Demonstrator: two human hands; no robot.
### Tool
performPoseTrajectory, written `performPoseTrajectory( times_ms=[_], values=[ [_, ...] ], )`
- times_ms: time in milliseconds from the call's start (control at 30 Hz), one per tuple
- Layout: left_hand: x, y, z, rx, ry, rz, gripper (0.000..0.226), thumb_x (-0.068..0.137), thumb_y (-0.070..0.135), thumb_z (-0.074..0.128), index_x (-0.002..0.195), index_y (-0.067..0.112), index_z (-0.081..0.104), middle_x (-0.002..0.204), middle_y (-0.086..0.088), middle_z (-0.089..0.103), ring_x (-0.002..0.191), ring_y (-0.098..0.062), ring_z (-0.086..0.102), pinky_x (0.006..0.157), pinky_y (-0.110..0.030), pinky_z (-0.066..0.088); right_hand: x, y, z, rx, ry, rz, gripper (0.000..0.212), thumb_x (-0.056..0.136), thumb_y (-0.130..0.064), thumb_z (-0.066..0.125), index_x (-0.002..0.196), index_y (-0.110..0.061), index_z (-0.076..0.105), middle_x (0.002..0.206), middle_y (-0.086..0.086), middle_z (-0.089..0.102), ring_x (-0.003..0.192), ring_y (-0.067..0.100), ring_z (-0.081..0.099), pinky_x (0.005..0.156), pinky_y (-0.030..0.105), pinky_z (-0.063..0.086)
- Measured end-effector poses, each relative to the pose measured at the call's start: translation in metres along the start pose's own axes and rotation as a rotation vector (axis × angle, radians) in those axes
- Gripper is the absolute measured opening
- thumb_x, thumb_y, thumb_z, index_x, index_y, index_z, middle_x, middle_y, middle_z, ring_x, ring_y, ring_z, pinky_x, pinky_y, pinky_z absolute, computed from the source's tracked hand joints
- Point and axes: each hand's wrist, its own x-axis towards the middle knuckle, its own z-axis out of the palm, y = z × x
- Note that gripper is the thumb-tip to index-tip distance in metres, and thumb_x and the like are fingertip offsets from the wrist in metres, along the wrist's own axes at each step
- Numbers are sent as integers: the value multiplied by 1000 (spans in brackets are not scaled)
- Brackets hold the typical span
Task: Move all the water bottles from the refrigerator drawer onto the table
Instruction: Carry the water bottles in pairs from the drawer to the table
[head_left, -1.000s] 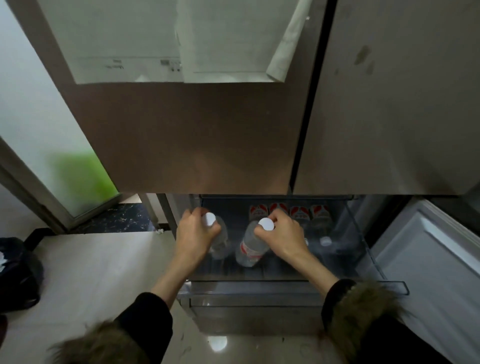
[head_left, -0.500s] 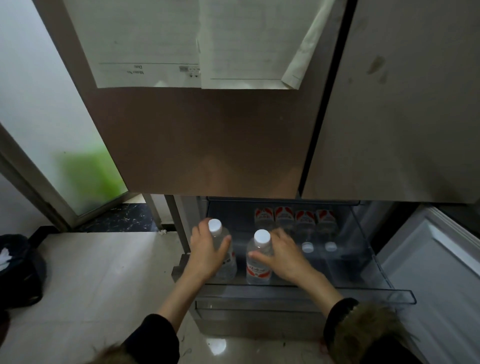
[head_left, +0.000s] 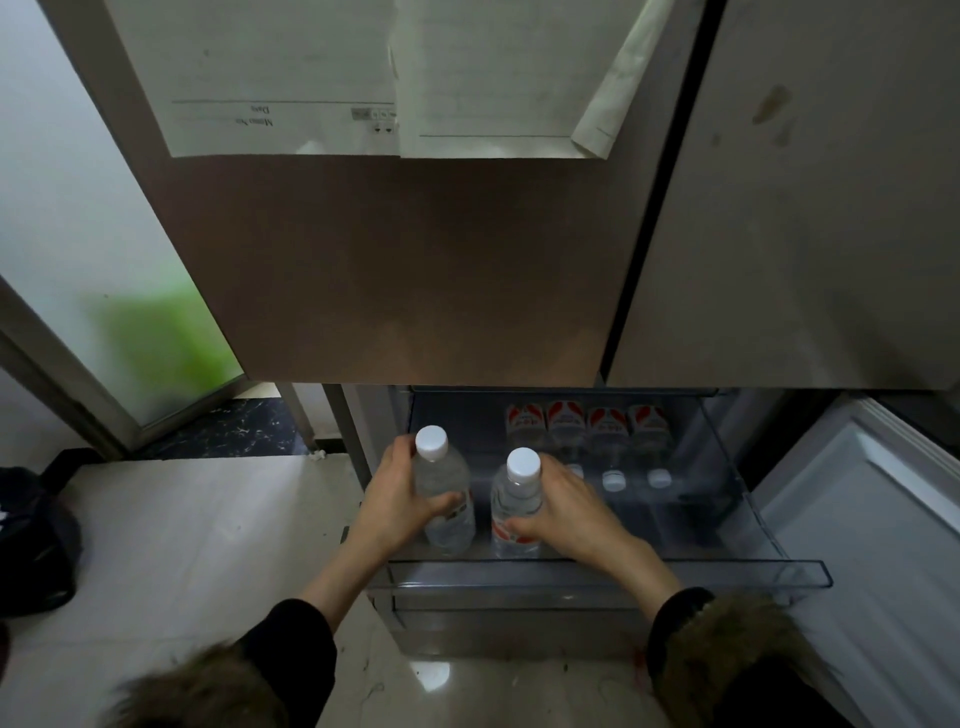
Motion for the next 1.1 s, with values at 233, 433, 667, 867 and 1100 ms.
performPoseTrajectory(
  times_ms=[233,433,667,867,1100],
  values=[
    [-34,36,-33,12,142,144,78,66,28,82,130,17,38,130,-3,48,119,-18,47,100,-34,42,-20,-18,-24,-11,108,-232,63,78,-31,71,132,-22,38,127,-3,44,121,14,42,94,22,34],
    [-92,97,-83,-137,385,215,72,66,24,81,122,22,36,119,5,50,106,-12,52,91,-27,46,-65,-59,-71,84,250,-422,72,76,-31,74,135,-20,34,124,-5,44,113,7,42,94,21,34],
    [-160,116,-139,-386,646,177,52,77,28,70,115,28,34,107,9,51,96,-1,58,73,-23,55,-102,-120,-92,486,236,-442,75,63,-53,69,130,-32,39,128,-4,52,116,14,53,99,43,46],
    [-236,70,-169,-352,802,63,49,77,28,70,114,28,39,102,8,58,84,3,61,67,-16,52,-121,-177,-40,468,12,-530,69,73,-39,71,133,-22,42,127,1,54,112,15,56,97,41,49],
    [-356,-14,-219,-306,969,-155,51,73,26,74,111,32,39,101,14,57,91,-2,61,71,-21,53,-163,-282,66,342,-200,-727,72,73,-49,68,133,-22,40,130,1,52,118,19,52,99,47,45]
  ],
)
